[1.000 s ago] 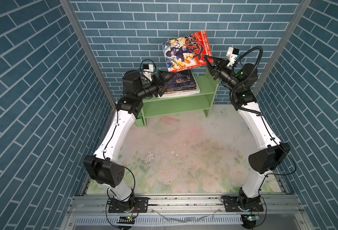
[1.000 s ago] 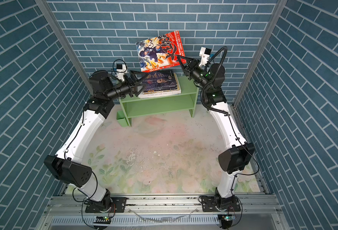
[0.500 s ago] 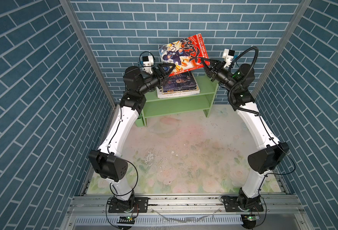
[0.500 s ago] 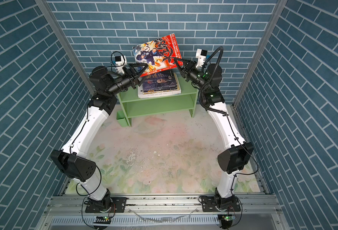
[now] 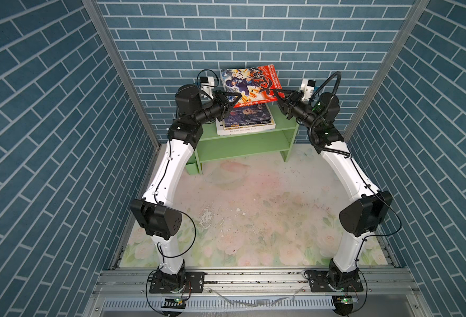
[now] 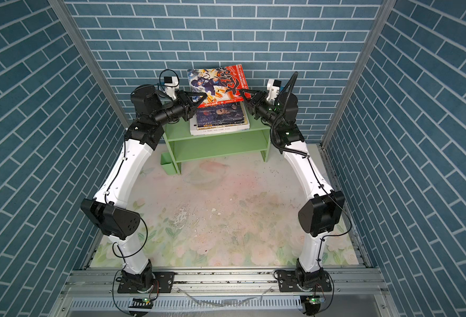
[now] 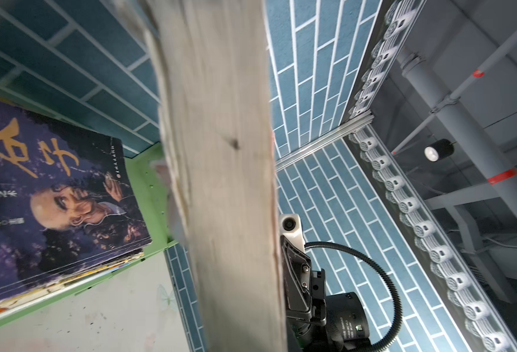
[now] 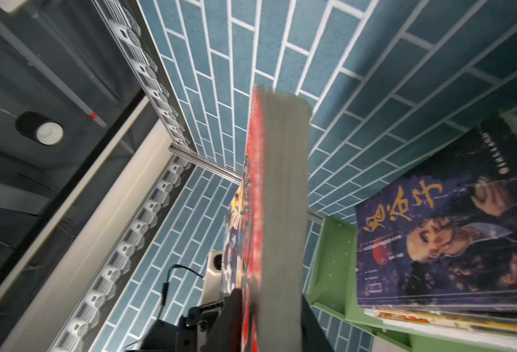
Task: Stacking books/files
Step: Pick up the book at the center of the table, then place the book at the bookshelf.
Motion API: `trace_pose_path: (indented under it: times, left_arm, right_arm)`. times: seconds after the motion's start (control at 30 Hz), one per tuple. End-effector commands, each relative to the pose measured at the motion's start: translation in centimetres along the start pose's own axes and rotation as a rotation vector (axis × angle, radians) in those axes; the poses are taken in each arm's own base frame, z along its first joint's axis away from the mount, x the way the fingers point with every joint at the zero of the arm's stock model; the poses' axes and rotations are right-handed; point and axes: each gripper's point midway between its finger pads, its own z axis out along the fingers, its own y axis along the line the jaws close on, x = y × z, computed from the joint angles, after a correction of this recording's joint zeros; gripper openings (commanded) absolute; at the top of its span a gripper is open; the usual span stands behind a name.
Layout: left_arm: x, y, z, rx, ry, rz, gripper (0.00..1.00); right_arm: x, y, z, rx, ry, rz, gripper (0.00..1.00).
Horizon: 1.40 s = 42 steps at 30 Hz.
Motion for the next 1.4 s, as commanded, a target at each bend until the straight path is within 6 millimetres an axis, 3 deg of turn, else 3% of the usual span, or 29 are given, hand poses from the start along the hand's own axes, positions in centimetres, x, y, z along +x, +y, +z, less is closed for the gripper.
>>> trace_pose_path:
  times: [0.0,0.17,0.23,0.67,1.37]
  left_arm:
    - [-0.2,1.1,0.0,-0.044,-0.002,0.082,0.0]
    - [-1.2,2.0,1.4,0.009,-0.025,0.055,0.0]
    - [-1.9,2.3,2.0,0.04,-0.038,0.033,0.0]
    - [-2.9,5.7,3.7,-0.001,-0.025,-0.017,0.0]
    - [-2.6,7.1,2.3,-0.079,0.006,-0.018,0.0]
  right_arm:
    - [-0.9,-0.3,-0.8,0.075,-0.074,-0.146,0.44]
    - [-1.4,-3.5,-1.3,0.232,-0.098,-0.213,0.68]
    - [-1.5,-4.5,-1.6,0.279,-0.104,-0.229,0.72]
    - [-3.0,-8.4,-3.3,0.455,-0.133,-0.254,0.74]
    - [-2.9,-11.6,-0.8,0.478,-0.063,-0.256,0.65]
